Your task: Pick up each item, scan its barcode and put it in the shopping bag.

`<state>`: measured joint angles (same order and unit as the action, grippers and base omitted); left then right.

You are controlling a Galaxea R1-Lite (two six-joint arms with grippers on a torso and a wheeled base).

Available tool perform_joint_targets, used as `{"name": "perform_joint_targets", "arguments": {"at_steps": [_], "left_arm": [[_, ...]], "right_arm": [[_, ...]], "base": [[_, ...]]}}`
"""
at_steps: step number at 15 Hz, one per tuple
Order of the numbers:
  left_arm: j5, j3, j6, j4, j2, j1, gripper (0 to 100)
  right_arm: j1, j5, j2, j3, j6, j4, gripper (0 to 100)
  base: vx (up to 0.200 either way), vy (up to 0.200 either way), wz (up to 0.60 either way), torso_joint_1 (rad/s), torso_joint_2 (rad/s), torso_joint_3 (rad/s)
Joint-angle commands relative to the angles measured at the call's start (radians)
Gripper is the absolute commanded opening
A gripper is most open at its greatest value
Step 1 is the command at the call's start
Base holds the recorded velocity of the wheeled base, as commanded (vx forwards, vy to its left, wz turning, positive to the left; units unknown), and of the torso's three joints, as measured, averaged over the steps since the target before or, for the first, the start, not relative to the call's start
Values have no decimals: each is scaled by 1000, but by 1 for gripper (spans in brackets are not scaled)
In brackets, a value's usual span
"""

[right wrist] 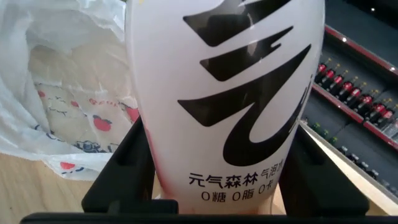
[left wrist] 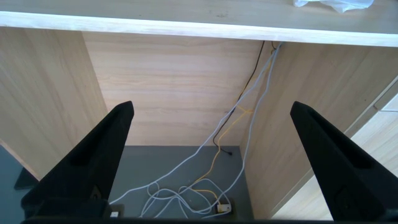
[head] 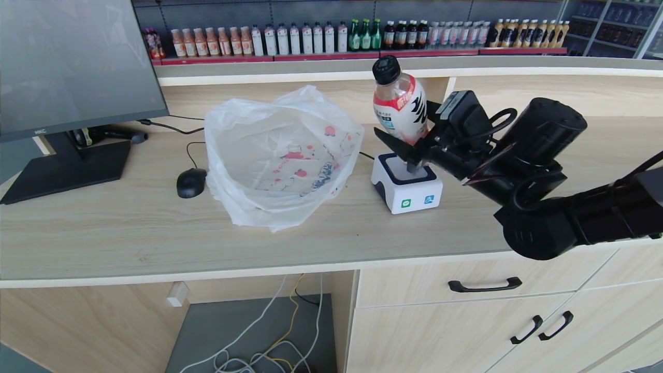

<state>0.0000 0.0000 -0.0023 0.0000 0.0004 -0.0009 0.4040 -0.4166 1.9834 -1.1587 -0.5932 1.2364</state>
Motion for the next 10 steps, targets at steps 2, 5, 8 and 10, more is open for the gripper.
{"name": "perform_joint_targets", "arguments": {"at_steps": [2,5,8,10], "left_arm": [[0,0,-1,0,0,-1,100],[0,0,-1,0,0,1,100],[0,0,-1,0,0,-1,100],[0,0,-1,0,0,-1,100]], "right_arm": [[15,119,-54,50,187,58,0],[30,298,-84,77,418,121,0],[29,360,-110,123,452,138,0],[56,467,-107,143,510,201,0]], "base": [[0,0,0,0,0,0],[0,0,0,0,0,0],[0,0,0,0,0,0],[0,0,0,0,0,0]]}}
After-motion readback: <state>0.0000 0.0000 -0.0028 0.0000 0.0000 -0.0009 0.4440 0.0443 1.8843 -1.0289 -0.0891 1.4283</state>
